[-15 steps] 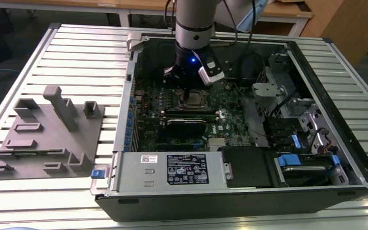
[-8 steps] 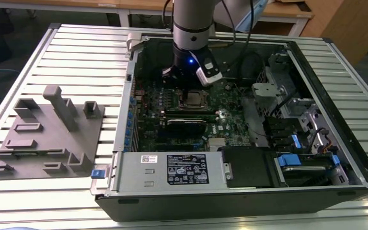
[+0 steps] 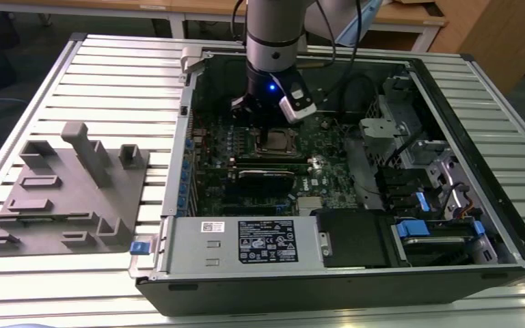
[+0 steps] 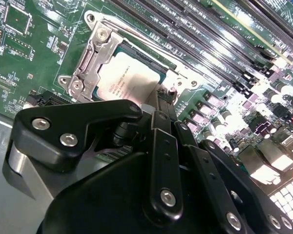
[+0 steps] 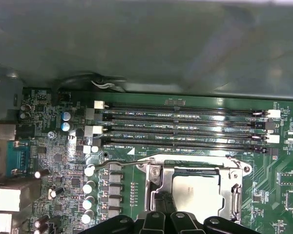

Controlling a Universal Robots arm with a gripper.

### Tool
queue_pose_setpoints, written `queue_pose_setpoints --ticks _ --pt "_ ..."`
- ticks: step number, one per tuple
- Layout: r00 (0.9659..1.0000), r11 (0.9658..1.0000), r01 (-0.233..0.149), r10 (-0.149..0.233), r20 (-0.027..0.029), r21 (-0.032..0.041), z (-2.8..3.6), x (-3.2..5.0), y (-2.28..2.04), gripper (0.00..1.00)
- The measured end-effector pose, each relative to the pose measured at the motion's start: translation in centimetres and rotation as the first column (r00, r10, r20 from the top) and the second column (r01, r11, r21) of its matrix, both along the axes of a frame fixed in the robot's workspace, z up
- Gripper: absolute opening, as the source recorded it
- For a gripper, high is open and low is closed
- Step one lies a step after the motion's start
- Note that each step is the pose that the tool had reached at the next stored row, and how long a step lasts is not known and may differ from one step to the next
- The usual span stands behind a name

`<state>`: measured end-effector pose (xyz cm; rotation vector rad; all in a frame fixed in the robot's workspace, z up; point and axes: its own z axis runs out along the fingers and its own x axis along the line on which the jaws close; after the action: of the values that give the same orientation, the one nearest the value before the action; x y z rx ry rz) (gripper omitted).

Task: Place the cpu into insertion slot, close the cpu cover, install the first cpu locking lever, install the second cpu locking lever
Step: 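Close the cpu cover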

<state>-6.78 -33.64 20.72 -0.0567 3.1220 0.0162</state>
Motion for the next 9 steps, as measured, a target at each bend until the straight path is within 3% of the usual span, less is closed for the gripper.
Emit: queue_pose_setpoints --ticks 9 --pt "1.0000 1.0000 0.000 0.000 0.0000 0.0000 -0.13 0.00 0.00 0.11"
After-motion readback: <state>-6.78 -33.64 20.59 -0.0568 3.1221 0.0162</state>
